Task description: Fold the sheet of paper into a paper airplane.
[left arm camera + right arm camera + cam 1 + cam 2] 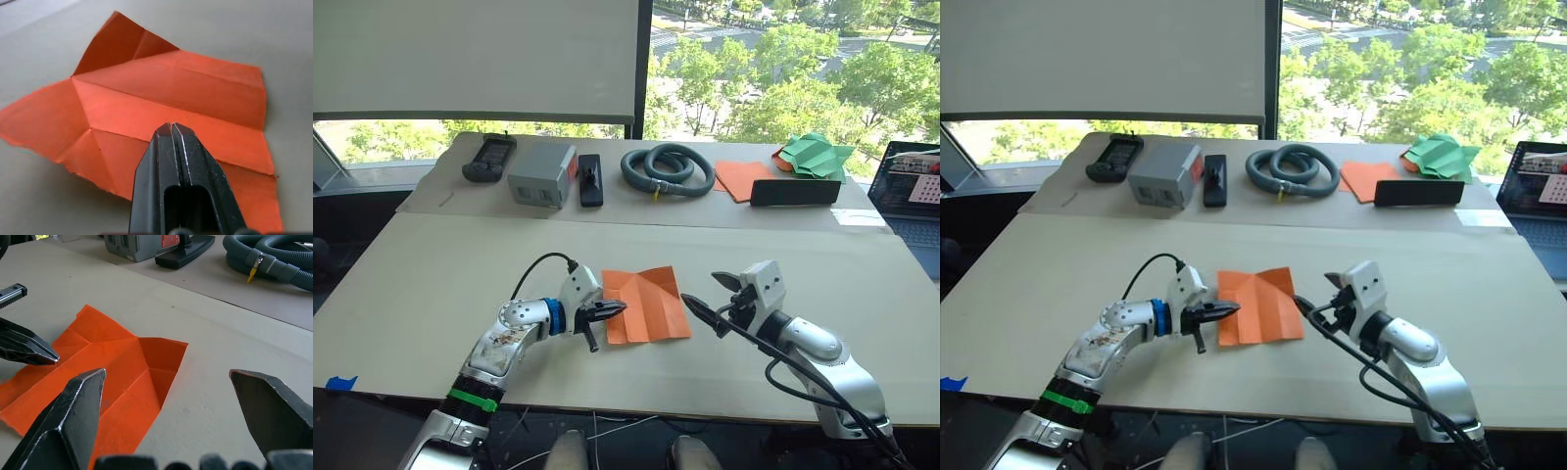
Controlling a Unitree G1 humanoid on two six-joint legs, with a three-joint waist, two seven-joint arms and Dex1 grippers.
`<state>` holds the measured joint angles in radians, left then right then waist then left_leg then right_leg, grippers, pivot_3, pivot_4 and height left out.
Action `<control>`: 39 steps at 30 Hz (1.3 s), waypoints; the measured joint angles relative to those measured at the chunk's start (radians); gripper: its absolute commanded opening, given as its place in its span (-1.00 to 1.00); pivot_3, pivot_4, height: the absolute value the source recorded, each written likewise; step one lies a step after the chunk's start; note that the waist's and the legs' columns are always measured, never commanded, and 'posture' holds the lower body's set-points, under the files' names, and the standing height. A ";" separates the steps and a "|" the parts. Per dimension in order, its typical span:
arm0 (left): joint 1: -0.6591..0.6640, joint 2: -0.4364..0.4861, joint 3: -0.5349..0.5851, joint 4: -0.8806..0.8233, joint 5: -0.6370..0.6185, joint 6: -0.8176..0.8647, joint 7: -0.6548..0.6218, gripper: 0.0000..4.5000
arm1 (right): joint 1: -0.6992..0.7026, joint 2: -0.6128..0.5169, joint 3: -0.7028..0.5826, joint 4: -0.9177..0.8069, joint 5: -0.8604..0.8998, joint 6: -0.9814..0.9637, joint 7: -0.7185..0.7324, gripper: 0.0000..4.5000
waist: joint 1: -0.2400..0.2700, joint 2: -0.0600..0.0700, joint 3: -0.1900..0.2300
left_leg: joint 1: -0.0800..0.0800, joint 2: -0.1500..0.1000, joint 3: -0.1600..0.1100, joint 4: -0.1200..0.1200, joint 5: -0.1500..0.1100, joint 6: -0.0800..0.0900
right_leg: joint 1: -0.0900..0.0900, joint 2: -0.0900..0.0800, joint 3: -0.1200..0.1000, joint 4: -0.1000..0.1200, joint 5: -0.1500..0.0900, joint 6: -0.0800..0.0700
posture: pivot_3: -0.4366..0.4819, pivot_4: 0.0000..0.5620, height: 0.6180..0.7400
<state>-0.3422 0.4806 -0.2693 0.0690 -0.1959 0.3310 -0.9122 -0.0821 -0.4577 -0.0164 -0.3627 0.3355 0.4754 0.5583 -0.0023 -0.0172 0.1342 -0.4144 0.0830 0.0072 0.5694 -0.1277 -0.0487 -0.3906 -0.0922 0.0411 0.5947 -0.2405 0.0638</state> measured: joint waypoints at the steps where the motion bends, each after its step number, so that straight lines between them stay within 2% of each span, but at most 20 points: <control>1: 0.005 0.007 -0.003 0.002 0.007 -0.010 -0.003 -0.98 | 0.001 -0.001 0.001 -0.001 0.000 0.002 0.000 1.00 | -0.001 0.000 0.000 | 0.000 0.000 0.000 0.000 0.000 0.000 | 0.000 0.000 0.000 0.000 0.000 0.000 | -0.05 -0.47 0.57; 3: 0.004 0.026 -0.022 -0.002 0.037 -0.035 -0.004 -0.98 | 0.001 -0.005 0.010 -0.004 0.000 0.016 0.003 1.00 | 0.000 0.001 -0.005 | 0.001 0.000 -0.001 0.000 0.000 0.000 | 0.001 0.000 0.000 0.000 0.000 0.000 | -0.05 -0.47 0.57; 5: 0.010 0.045 -0.042 -0.005 0.062 -0.056 -0.007 -1.00 | 0.001 -0.009 0.018 -0.009 0.000 0.020 0.007 0.76 | -0.001 0.004 -0.009 | 0.001 0.000 -0.001 0.000 0.000 0.000 | 0.001 0.000 0.000 0.000 0.000 0.000 | -0.05 -0.47 0.57; 16: 0.051 0.084 -0.060 -0.043 0.118 -0.089 -0.005 -1.00 | 0.010 -0.188 0.112 0.021 -0.118 0.097 0.052 -0.94 | -0.009 0.005 -0.020 | 0.004 0.000 -0.001 0.001 -0.004 0.000 | 0.001 -0.001 0.000 0.000 0.000 0.000 | -0.05 -0.47 0.57; 17: 0.051 0.083 -0.060 -0.043 0.120 -0.092 -0.005 -1.00 | 0.012 -0.196 0.132 0.038 -0.134 0.099 0.056 -0.99 | -0.009 0.004 -0.020 | 0.004 0.000 -0.001 0.001 -0.004 0.000 | 0.001 -0.001 0.000 0.000 -0.001 0.001 | -0.05 -0.47 0.57; 24: 0.057 0.086 -0.059 -0.042 0.127 -0.093 -0.005 -1.00 | -0.004 -0.163 0.191 0.073 -0.182 0.076 0.070 -0.99 | -0.011 -0.003 -0.026 | 0.007 0.000 -0.001 0.002 -0.007 -0.001 | 0.003 -0.001 0.000 0.000 -0.001 0.001 | -0.05 -0.47 0.57; 32: 0.031 0.088 -0.067 -0.025 0.137 -0.098 -0.026 -1.00 | -0.075 0.044 0.237 0.188 -0.184 0.010 0.070 -0.99 | -0.012 -0.003 -0.029 | 0.008 0.000 -0.001 0.002 -0.010 -0.001 | 0.002 0.000 0.000 0.001 -0.001 0.001 | -0.05 -0.47 0.57; 39: 0.006 0.089 -0.070 -0.011 0.137 -0.110 -0.046 -1.00 | -0.152 0.140 0.160 0.181 -0.069 0.013 0.075 -0.99 | -0.009 -0.002 -0.028 | 0.007 0.000 -0.001 0.002 -0.010 -0.001 | 0.002 0.000 0.000 0.001 -0.001 0.001 | -0.05 -0.47 0.57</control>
<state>-0.3363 0.5691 -0.3398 0.0584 -0.0587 0.2209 -0.9585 -0.2343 -0.3174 0.1437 -0.1813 0.2665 0.4879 0.6337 -0.0117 -0.0189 0.1062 -0.4072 0.0835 0.0062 0.5714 -0.1378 -0.0493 -0.3888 -0.0925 0.0410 0.5962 -0.2412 0.0644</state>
